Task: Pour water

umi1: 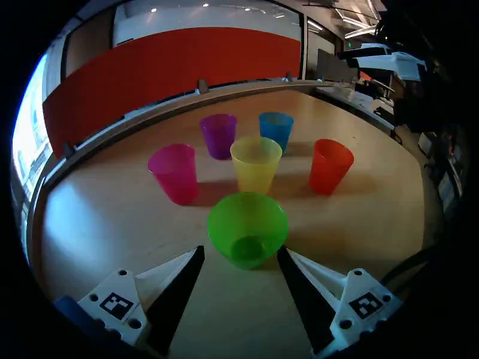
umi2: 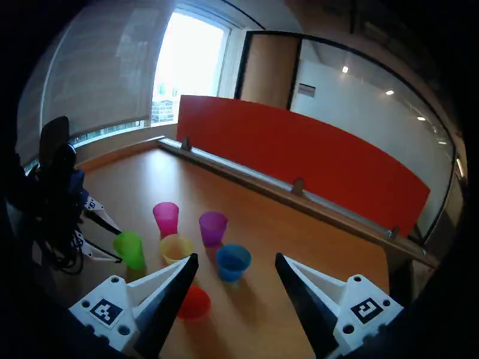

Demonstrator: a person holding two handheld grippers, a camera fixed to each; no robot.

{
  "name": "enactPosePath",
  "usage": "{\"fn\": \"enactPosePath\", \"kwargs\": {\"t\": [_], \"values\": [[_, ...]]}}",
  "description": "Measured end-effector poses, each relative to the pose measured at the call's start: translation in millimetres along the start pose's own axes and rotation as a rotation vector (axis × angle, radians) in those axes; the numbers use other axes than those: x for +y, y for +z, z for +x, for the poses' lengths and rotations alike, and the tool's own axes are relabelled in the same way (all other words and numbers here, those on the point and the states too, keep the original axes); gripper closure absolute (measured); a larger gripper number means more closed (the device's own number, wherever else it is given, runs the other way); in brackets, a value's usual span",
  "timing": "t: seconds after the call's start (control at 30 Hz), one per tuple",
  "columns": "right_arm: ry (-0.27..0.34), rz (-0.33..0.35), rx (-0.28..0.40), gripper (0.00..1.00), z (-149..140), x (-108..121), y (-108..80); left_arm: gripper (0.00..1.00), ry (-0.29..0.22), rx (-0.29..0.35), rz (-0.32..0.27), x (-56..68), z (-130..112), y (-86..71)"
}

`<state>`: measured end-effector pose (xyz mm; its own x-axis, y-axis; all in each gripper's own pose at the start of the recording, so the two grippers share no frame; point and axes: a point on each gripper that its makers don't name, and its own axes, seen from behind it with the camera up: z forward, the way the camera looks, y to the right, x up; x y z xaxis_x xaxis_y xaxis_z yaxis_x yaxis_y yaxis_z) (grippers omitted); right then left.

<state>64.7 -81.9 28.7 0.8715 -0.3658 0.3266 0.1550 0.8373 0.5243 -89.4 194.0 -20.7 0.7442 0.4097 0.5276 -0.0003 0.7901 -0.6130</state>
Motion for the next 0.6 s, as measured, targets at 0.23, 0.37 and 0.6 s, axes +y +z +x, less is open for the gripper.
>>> {"fn": "enactPosePath", "kwargs": {"t": [0.23,0.37,0.6], "values": [[-0.008,0.005,-0.011,0.0,-5.1,-1.2,2.2,0.1,0.008,0.017,0.0,0.7,4.7,8.6],[-0.006,0.011,-0.015,0.0,-5.7,-2.9,3.7,0.1,0.007,0.027,0.003,0.1,6.6,13.2],[-0.017,0.019,-0.028,0.0,-10.4,-5.3,6.6,0.1,0.0,0.049,0.011,-2.3,9.9,20.8]]}}
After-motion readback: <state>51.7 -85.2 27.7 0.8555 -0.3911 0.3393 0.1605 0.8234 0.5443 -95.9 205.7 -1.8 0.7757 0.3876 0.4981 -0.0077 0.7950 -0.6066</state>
